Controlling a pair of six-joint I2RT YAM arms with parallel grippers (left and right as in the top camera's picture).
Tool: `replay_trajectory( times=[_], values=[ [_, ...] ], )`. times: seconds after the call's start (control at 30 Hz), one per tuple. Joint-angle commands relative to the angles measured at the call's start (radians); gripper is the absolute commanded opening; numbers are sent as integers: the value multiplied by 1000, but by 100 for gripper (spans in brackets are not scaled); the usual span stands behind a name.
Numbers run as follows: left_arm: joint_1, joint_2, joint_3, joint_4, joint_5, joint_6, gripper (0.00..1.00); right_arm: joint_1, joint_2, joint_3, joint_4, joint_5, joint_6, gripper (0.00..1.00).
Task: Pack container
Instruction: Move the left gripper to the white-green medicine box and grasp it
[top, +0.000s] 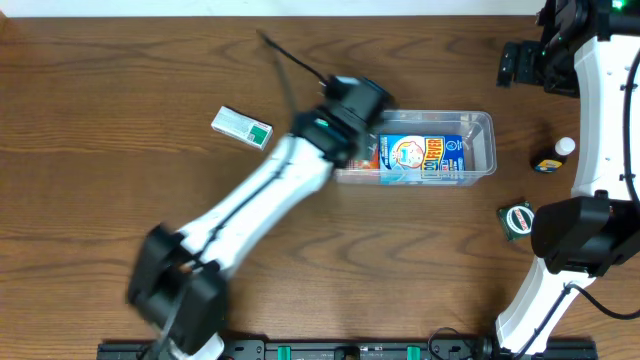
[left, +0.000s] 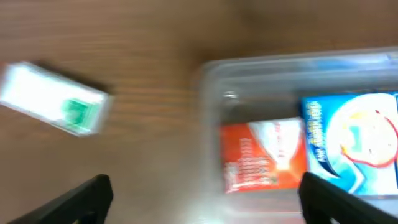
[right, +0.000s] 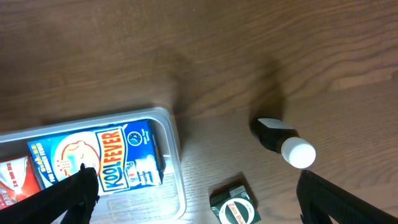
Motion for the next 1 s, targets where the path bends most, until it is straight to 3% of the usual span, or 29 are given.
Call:
replay_trajectory(
  times=[0.0, 0.33, 0.53, 0.97],
  values=[
    [124, -122, 28, -68, -25, -2, 98, -2, -3, 10, 0, 6, 18, 99],
    [441, -194, 27, -127, -21, -3, 98, -2, -3, 10, 0, 6, 18, 99],
    [497, -190, 24, -134, -22, -7, 98, -2, -3, 10, 0, 6, 18, 99],
    [552, -89, 21, -40, -22, -170, 98, -2, -3, 10, 0, 6, 18, 99]
  ],
)
